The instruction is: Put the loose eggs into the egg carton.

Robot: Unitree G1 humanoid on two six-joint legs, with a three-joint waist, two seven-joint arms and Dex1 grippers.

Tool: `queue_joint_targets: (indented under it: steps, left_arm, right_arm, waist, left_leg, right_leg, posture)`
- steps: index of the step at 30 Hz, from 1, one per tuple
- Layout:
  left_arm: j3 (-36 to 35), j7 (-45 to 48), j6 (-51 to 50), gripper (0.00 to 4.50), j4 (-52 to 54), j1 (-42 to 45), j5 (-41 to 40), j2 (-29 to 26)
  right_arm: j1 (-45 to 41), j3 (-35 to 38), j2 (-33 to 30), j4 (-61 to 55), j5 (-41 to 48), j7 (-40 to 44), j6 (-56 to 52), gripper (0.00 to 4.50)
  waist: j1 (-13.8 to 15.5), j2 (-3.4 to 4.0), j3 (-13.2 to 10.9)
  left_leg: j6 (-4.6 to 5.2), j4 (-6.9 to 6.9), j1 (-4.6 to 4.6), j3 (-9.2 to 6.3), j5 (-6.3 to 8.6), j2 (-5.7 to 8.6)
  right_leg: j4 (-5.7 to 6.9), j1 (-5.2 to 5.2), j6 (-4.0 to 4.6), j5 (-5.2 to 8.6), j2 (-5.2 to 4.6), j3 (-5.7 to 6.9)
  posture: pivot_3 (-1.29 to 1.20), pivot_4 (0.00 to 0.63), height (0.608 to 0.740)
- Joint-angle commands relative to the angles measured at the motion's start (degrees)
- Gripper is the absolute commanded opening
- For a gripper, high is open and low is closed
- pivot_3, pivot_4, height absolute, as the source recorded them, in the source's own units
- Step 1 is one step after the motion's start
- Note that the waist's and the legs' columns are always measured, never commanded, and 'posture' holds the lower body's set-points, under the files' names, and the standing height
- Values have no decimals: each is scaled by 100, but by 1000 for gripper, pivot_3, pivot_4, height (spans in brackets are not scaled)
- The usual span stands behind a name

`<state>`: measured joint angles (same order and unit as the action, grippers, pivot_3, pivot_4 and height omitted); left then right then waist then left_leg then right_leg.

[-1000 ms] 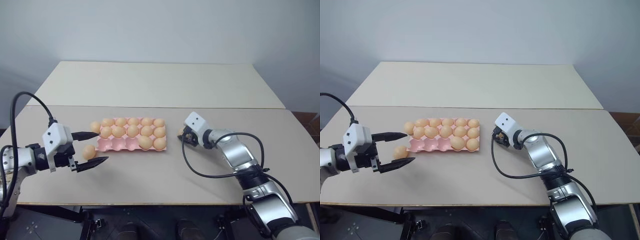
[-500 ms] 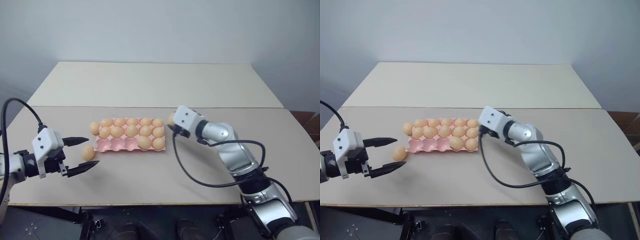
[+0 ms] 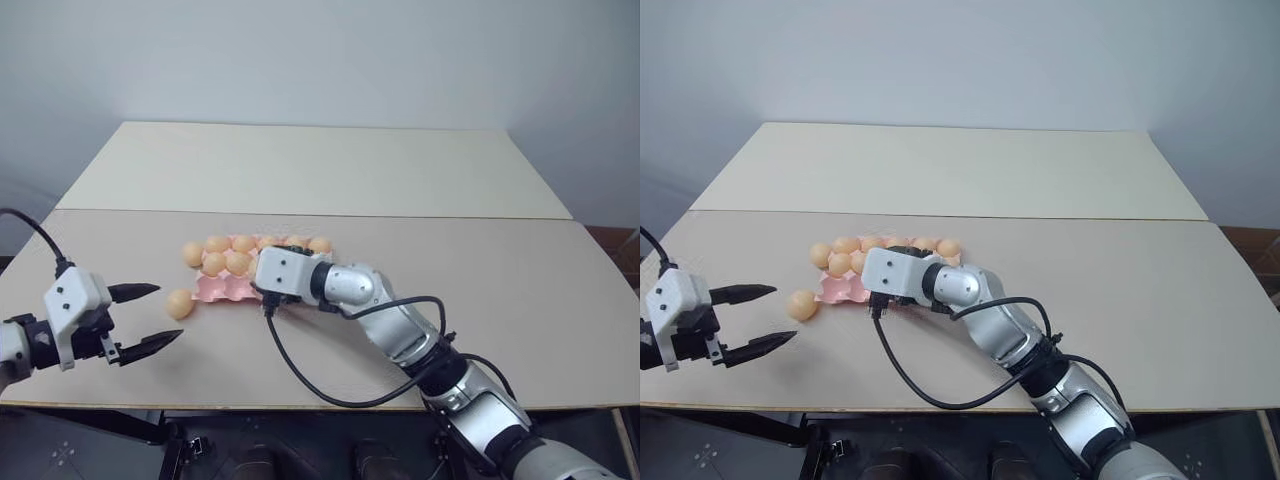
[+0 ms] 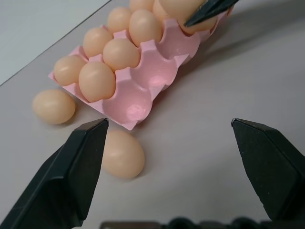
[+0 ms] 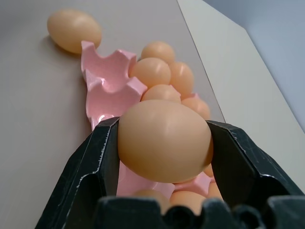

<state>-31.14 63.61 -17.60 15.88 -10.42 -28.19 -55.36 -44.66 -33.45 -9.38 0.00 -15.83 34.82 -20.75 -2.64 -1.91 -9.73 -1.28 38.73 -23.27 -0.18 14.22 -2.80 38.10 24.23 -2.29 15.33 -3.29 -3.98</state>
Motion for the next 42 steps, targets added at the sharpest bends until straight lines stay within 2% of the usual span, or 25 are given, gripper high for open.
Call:
queue_joint_targets:
  steps: [1,3,9,21,26,34,42]
  left_arm:
    - [-224,-51,-14,4500,184,-65,-52,33]
    - [-225,-63,-20,4500,203,-76,-59,39]
    - [-185,-77,-17,4500,167,-5,-63,24]
    - [11,-45,13,4500,23,246,-29,12]
    - [44,-5,18,4500,3,276,-51,9]
    - [-5,52,-33,4500,78,172,-110,48]
    - [-214,-26,-52,4500,278,-174,-160,162]
  right_arm:
    - [-205,0,115,120,-204,-160,382,2620]
    - [-217,13,151,223,-279,-196,523,2620]
    - [-142,24,224,107,-346,-63,707,4464]
    - [67,120,141,-573,-405,190,430,4464]
    - [434,785,-49,-1779,382,853,-818,4464]
    - [1269,2450,-1421,-3484,2167,1880,-2797,4464]
    - [2081,4188,-3013,-4418,3933,2663,-3813,4464]
  waist:
    - [-3,0,0]
    - [-14,0,0]
    - [-18,0,0]
    - [-9,0,0]
    - [7,0,0]
    - [48,-1,0]
    - [8,0,-1]
  left_leg:
    - [0,-1,0,0,0,0]
    - [0,-1,0,0,0,0]
    - [0,-3,0,0,0,0]
    - [0,-3,-1,-1,0,0]
    - [0,-3,-2,-1,0,0]
    - [0,-3,1,-4,0,1]
    - [1,-7,5,-1,1,0]
  right_leg:
    - [0,0,0,0,1,0]
    - [0,1,0,0,0,0]
    - [-1,1,0,0,0,0]
    - [-1,1,0,0,0,0]
    - [-2,0,0,0,0,0]
    - [-7,-9,0,0,-1,4]
    - [-9,-10,0,1,0,-1]
  posture:
    - [0,150,740]
    - [0,150,740]
    - [0,150,740]
    - [0,150,740]
    - [0,150,740]
    - [0,150,740]
    - [0,150,740]
